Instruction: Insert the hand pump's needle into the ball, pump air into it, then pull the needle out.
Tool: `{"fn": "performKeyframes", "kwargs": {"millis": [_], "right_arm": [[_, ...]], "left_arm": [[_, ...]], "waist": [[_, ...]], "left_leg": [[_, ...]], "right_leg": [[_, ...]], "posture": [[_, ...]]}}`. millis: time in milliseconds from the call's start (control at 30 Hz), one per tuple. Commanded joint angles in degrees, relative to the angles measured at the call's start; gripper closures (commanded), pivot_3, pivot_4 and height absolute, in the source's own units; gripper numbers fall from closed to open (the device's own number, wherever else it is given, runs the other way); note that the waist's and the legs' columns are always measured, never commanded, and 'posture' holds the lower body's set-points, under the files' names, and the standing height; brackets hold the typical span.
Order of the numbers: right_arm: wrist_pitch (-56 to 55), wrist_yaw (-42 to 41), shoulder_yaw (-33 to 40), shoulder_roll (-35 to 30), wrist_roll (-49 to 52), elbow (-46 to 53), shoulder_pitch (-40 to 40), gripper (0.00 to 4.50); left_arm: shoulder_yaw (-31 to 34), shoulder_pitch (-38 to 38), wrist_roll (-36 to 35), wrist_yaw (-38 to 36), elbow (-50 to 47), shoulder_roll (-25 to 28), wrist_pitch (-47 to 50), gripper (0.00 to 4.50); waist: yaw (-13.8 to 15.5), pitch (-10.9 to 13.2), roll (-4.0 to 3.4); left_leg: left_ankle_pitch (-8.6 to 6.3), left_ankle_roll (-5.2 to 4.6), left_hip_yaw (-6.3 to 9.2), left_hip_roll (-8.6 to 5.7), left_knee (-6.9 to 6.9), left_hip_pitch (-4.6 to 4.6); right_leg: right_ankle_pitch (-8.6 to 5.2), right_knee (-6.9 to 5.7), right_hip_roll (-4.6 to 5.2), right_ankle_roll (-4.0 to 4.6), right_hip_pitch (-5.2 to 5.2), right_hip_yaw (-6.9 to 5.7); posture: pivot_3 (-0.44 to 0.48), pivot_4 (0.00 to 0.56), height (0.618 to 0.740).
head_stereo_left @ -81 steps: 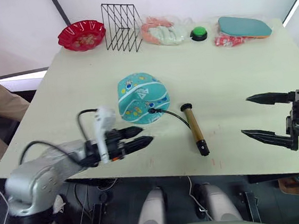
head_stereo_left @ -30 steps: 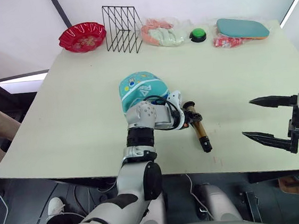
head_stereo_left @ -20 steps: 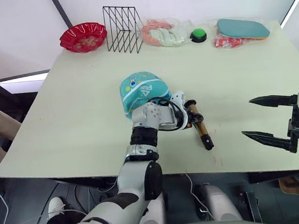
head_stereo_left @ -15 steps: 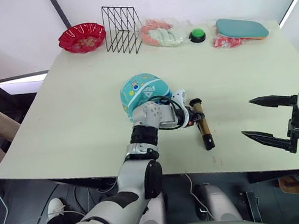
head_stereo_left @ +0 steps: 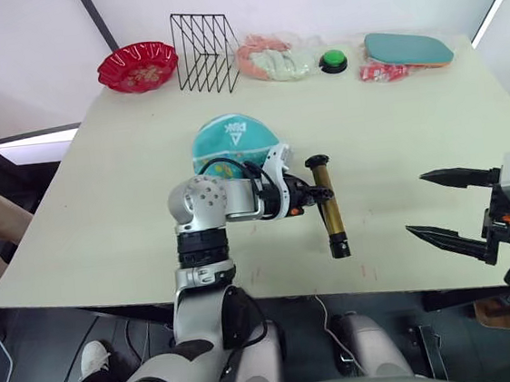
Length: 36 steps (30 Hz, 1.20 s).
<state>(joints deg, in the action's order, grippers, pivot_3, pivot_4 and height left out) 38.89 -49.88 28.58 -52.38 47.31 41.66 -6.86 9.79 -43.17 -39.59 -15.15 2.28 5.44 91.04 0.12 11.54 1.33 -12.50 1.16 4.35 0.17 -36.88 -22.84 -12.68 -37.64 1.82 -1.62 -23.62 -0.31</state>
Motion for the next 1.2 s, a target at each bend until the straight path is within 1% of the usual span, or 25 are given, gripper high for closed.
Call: {"fn": "performKeyframes", "kwargs": {"millis": [33, 100, 200, 333, 433, 467, 533, 633, 800, 900, 1200], "right_arm": [[3.0, 3.2, -0.5, 0.5, 4.8, 0.7, 1.5, 0.00], [5.5, 6.8, -2.5, 1.2, 7.6, 0.4, 3.7, 0.00], [8.4, 11.4, -5.4, 2.5, 11.4, -0.1, 7.3, 0.00], [9.8, 14.0, -7.9, 2.5, 12.1, -0.3, 9.7, 0.00], [12.7, 19.3, -11.0, 4.8, 16.1, -1.4, 13.0, 0.00], [13.4, 21.1, -12.7, 5.9, 15.9, -1.9, 14.4, 0.00], [16.6, 28.5, -17.6, 10.9, 16.5, -4.9, 18.6, 0.00], [20.4, 36.7, -21.9, 17.5, 17.3, -9.4, 23.7, 0.00], [24.2, 46.3, -22.8, 26.3, 18.0, -18.7, 30.6, 0.00], [25.1, 46.9, -23.4, 27.4, 16.5, -20.0, 31.9, 0.00], [27.0, 48.7, -21.3, 28.6, 17.6, -21.0, 33.4, 0.00]], "left_arm": [[-5.2, 2.0, -0.5, -4.7, -6.5, 3.2, -5.4, 3.41], [-11.0, 4.7, 1.7, -8.3, -9.3, 7.5, -11.1, 3.41], [-16.5, 7.1, 4.9, -11.5, -10.6, 10.9, -19.1, 3.41], [-19.9, 8.6, 7.1, -14.3, -10.6, 12.4, -25.4, 3.41], [-21.6, 10.9, 9.1, -15.6, -10.8, 12.7, -31.0, 3.41], [-22.7, 11.4, 10.6, -16.0, -10.7, 13.2, -33.5, 3.41], [-24.3, 12.7, 13.1, -17.2, -10.7, 14.1, -38.6, 3.41], [-25.5, 13.8, 15.6, -18.6, -10.1, 14.8, -44.4, 3.41], [-26.0, 14.3, 17.8, -19.6, -9.0, 15.4, -47.9, 3.41], [-25.5, 14.8, 17.9, -19.7, -9.1, 15.1, -47.9, 3.41], [-24.6, 16.1, 17.4, -20.2, -10.3, 14.9, -47.5, 3.41]], "waist": [[0.0, 0.0, 0.00], [0.1, 0.0, 0.00], [-0.1, 0.0, 0.00], [0.5, 0.0, -0.01], [0.2, 0.0, -0.01], [0.2, 0.0, -0.01], [-0.1, 0.0, 0.03], [-0.8, -0.1, 0.04], [-0.9, -0.1, -0.01], [-0.9, -0.1, -0.01], [-1.2, -0.1, -0.03]], "left_leg": [[0.00, 0.00, 0.00, 0.00, 0.00, 0.00], [0.00, 0.00, 0.00, 0.00, -0.01, 0.00], [-0.04, -0.07, -0.06, 0.02, -0.05, 0.02], [-0.10, -0.17, -0.07, 0.01, -0.11, -0.03], [-0.16, -0.28, -0.17, 0.02, -0.17, -0.02], [-0.16, -0.28, -0.19, 0.03, -0.17, -0.01], [-0.17, -0.28, -0.21, 0.09, -0.19, 0.02], [-0.16, -0.29, -0.23, 0.13, -0.21, 0.03], [-0.16, -0.29, -0.28, 0.11, -0.22, -0.02], [-0.18, -0.32, -0.28, 0.11, -0.22, -0.01], [-0.21, -0.38, -0.32, 0.15, -0.22, 0.04]], "right_leg": [[0.00, -0.01, 0.01, 0.01, 0.00, 0.01], [0.00, -0.02, 0.02, 0.01, -0.01, 0.01], [0.00, -0.02, 0.02, 0.03, -0.01, 0.06], [0.00, -0.01, 0.03, 0.05, -0.01, 0.06], [0.00, 0.00, 0.02, 0.03, 0.00, 0.14], [0.00, -0.01, 0.02, 0.03, -0.01, 0.15], [0.00, -0.03, -0.03, 0.03, 0.00, 0.16], [0.00, -0.09, -0.06, 0.04, -0.02, 0.17], [0.08, -0.15, -0.07, 0.14, -0.10, 0.23], [0.08, -0.18, -0.09, 0.14, -0.10, 0.23], [0.02, -0.20, -0.15, 0.04, -0.10, 0.27]], "posture": [[0.000, 0.150, 0.740], [0.000, 0.150, 0.740], [0.000, 0.150, 0.740], [0.000, 0.150, 0.740], [0.000, 0.150, 0.740], [0.000, 0.150, 0.740], [0.000, 0.150, 0.740], [0.000, 0.150, 0.740], [0.000, 0.150, 0.740], [0.000, 0.150, 0.740], [0.000, 0.150, 0.740]]}}
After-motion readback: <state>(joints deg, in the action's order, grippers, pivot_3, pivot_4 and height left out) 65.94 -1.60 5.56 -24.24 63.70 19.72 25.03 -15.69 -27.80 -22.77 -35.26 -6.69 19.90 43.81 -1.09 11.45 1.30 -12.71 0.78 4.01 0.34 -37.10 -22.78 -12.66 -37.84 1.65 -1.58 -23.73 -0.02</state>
